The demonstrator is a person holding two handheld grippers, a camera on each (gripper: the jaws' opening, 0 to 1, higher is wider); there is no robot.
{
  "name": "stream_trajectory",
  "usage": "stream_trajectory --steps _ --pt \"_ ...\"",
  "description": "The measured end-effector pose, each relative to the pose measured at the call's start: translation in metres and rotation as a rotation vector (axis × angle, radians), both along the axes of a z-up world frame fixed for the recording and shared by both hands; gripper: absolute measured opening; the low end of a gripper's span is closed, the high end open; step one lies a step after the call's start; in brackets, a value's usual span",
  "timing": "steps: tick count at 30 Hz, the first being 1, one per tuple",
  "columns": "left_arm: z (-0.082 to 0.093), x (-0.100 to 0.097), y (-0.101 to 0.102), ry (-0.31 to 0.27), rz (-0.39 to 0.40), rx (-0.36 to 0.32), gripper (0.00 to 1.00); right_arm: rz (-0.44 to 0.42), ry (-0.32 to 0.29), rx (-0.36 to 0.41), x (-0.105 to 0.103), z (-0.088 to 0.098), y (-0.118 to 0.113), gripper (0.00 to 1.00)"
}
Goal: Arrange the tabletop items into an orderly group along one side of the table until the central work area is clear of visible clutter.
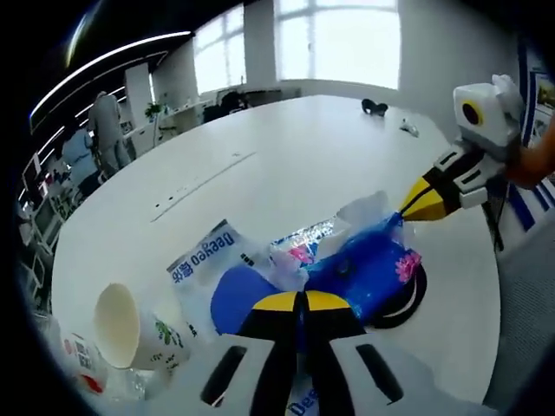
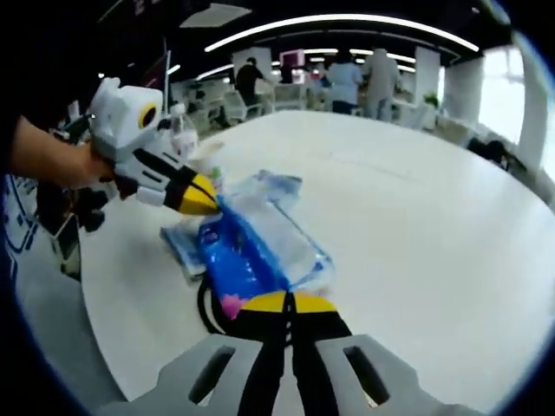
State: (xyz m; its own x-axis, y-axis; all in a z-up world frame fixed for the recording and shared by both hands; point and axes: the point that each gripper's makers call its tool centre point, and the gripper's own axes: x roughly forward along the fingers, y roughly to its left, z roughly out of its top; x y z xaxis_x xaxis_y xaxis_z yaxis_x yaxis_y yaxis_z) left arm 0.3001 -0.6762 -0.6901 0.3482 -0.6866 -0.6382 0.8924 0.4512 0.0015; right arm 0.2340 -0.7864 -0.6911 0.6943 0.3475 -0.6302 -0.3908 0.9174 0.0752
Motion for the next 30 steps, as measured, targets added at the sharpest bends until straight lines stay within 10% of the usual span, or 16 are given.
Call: stream_trajectory --steps 30 --pt "0.008 0.000 -0.065 0.010 0.136 -0.048 0.00 0.095 -0.026 -0.011 0.014 0.014 -0.073 0.00"
